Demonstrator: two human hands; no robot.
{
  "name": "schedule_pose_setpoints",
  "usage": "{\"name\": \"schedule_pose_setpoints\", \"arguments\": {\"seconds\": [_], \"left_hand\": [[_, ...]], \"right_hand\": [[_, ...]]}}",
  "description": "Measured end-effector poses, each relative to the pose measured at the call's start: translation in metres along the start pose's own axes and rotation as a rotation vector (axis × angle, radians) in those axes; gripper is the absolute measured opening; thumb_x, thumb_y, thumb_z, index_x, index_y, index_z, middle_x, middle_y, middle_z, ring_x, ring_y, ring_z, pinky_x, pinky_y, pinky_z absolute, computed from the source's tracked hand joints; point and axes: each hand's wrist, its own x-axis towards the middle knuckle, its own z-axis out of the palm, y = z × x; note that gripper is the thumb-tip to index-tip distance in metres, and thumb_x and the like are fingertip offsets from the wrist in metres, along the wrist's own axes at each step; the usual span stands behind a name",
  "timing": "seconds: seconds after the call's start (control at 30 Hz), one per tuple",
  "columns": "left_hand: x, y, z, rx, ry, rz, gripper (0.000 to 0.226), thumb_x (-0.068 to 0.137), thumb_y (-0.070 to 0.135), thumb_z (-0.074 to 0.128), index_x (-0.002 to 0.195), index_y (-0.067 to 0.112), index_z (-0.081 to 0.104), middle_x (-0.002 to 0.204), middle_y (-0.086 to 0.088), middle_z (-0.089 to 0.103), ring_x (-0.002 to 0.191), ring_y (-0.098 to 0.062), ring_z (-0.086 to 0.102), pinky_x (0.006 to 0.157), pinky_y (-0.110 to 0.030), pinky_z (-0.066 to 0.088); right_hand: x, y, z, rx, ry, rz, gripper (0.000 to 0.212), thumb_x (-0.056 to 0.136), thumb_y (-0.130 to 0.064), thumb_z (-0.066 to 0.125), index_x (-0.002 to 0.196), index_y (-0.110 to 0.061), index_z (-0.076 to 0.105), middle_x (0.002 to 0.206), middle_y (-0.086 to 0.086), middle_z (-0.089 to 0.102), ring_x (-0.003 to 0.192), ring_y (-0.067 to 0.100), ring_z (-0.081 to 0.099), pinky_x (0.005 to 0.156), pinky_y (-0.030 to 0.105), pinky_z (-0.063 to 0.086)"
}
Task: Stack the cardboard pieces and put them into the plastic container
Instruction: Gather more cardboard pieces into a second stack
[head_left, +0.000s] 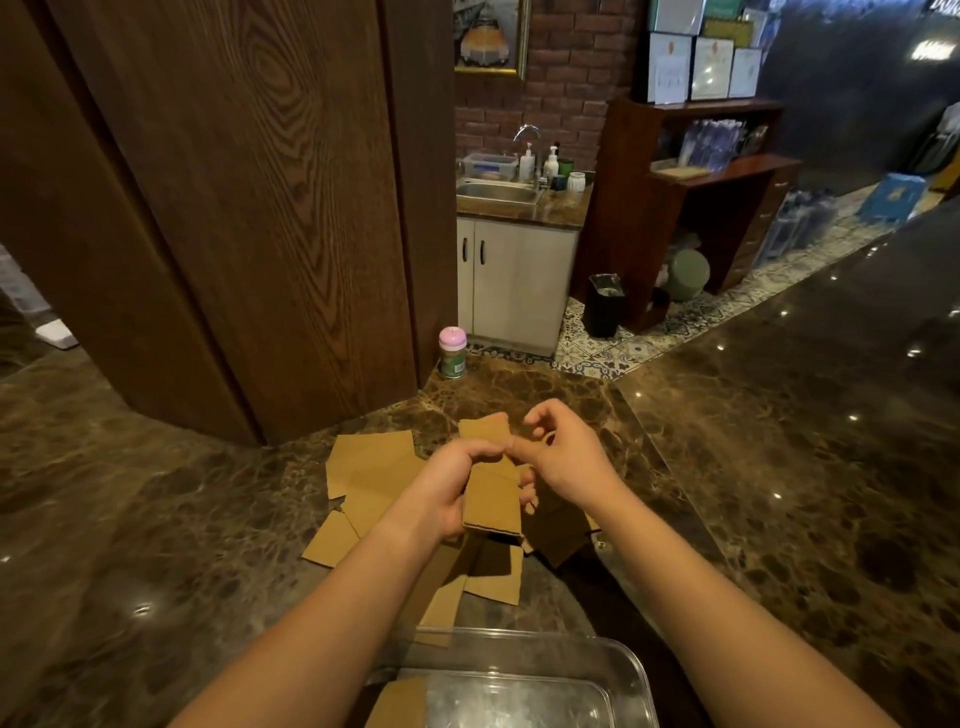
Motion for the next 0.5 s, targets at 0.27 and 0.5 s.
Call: {"name": "schedule_pose_setpoints", "arguments": {"seconds": [0.27,0.5], "left_hand": [[0.002,0.016,-0.017,-0.061,0.074,0.020,0.046,0.088,0.005,0.042,0.128,0.019,0.059,0.092,-0.021,0.063,0.062,-0.032,0.062,0.058,-0.039,0.053],[0.006,0.016,-0.019,-0.104,0.151,0.012,0.038,0.091,0.011,0.048,0.126,0.019,0.060,0.100,-0.024,0.063,0.063,-0.033,0.065,0.058,-0.040,0.054]], "right_hand": [[0.049,0.046,-0.042,-0.654,-0.571,0.037,0.099,0.086,0.002,0.063,0.157,-0.047,0.014,0.165,-0.015,0.004,0.152,0.016,-0.009,0.122,0.051,0.008],[0.071,0.056,-0.045,-1.105,-0.624,-0.019,0.103,0.075,-0.033,0.083,0.155,-0.046,0.020,0.153,0.002,0.040,0.139,0.032,0.025,0.109,0.049,0.034]]}}
